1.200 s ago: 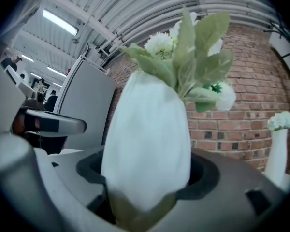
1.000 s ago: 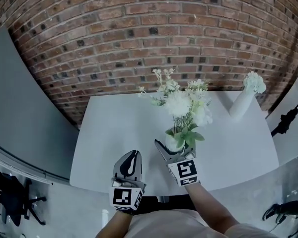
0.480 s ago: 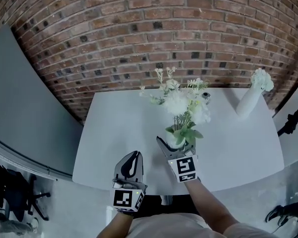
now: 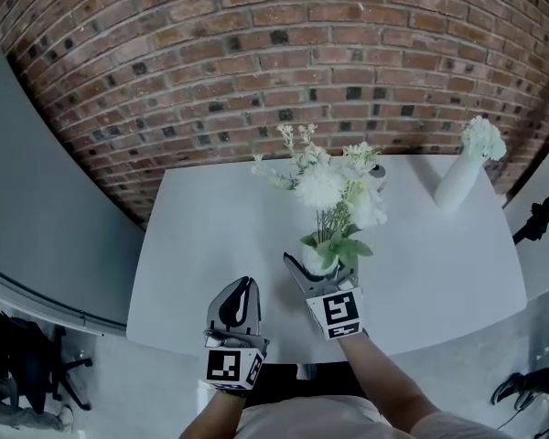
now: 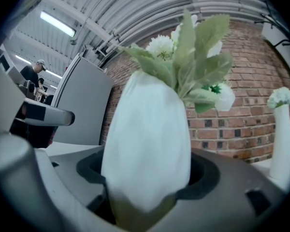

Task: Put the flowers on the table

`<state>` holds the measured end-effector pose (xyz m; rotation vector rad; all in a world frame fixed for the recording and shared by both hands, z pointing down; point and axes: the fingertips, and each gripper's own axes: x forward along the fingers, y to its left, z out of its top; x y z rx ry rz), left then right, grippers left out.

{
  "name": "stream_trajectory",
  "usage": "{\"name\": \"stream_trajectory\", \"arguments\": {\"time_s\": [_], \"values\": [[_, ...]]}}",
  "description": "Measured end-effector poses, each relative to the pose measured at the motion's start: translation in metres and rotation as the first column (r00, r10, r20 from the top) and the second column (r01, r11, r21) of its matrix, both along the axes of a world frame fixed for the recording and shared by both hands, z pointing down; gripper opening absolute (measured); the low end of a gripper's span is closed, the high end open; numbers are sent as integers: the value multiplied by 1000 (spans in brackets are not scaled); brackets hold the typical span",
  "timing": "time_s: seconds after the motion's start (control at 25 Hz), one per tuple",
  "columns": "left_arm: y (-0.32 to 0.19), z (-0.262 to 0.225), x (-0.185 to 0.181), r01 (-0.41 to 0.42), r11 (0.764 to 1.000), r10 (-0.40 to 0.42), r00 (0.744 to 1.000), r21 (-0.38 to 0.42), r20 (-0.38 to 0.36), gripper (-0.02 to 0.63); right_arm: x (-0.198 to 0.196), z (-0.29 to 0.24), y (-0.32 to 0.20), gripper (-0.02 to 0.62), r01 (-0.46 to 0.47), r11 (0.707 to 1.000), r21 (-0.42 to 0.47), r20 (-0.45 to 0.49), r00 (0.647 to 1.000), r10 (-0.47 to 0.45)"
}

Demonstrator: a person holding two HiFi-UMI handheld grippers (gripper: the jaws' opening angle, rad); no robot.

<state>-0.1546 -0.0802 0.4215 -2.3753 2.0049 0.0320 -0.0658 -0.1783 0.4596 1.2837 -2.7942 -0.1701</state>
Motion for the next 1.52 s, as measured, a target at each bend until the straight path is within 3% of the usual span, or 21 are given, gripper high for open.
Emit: {"name": "stream_trajectory", "arguments": {"time_s": [0.28,1.52], "values": [[-5,15,-4,8,1000,-8,1000,-13,0,26,2,19,-2,399,-4,1000,-7,-3,1000,4],[-10,33,-9,-6,999,6,1000,-53,-4,26,9,12,11,399,2,995,100,63,998,-8]]}}
